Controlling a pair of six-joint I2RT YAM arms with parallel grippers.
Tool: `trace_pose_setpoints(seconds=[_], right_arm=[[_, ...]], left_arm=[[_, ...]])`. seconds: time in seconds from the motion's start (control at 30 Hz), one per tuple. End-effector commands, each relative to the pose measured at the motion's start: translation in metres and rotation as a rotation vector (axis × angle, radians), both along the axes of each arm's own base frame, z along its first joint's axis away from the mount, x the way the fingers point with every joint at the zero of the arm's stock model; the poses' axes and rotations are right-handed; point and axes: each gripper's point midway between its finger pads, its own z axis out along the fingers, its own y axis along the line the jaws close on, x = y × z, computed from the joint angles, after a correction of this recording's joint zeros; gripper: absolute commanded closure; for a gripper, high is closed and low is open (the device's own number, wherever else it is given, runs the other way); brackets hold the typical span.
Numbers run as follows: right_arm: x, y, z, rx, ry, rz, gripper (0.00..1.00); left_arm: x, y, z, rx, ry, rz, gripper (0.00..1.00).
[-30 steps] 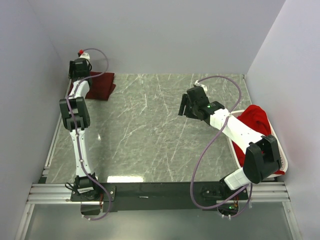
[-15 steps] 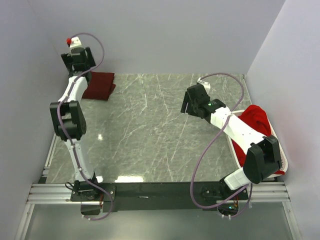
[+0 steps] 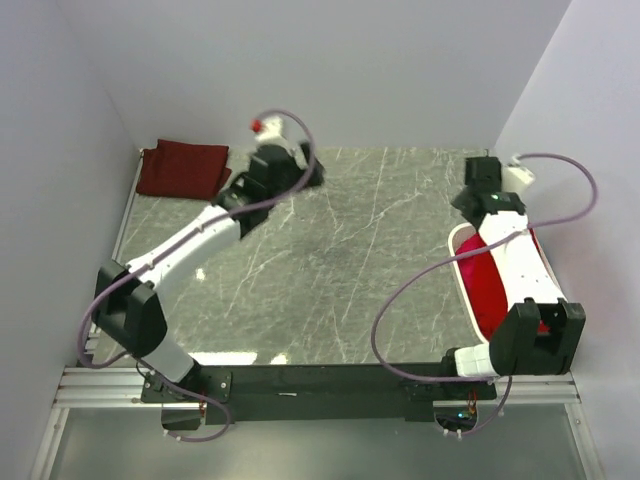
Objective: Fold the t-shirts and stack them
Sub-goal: Grab the tshirt from the pile
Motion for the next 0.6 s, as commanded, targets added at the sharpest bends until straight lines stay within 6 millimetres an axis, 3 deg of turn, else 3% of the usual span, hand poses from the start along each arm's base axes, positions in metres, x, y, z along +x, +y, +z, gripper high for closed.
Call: trace_pose_setpoints(seconds=[0.0, 0.03, 0.13, 0.27, 0.47, 0.57], right_arm=[[-0.027, -0.053, -0.011, -0.05, 0.015, -0.213, 0.19], [-0.028, -0.062, -0.015, -0.056, 0.017, -0.242, 0.19], [-0.019, -0.084, -0.021, -0.033, 0.009, -0.32, 0.18], [-0.005, -0.104, -0.025, -0.052, -0.008, -0.379, 0.18], [0.001, -0.134, -0.043, -0.017, 0.01, -0.437, 0.2], [0.002, -0.138, -0.049, 0.003, 0.011, -0.45, 0.21]], left_arm=[[-0.059, -0.023, 0.002, -0.034, 0.091, -0.116, 0.01], [-0.074, -0.033, -0.001, -0.052, 0.119, -0.192, 0.0], [-0.104, -0.029, -0.013, -0.029, 0.164, -0.282, 0.0], [-0.127, -0.017, -0.024, 0.033, 0.194, -0.329, 0.01], [-0.139, -0.01, -0.013, 0.067, 0.167, -0.369, 0.01], [-0.14, -0.008, -0.011, 0.088, 0.161, -0.377, 0.01]])
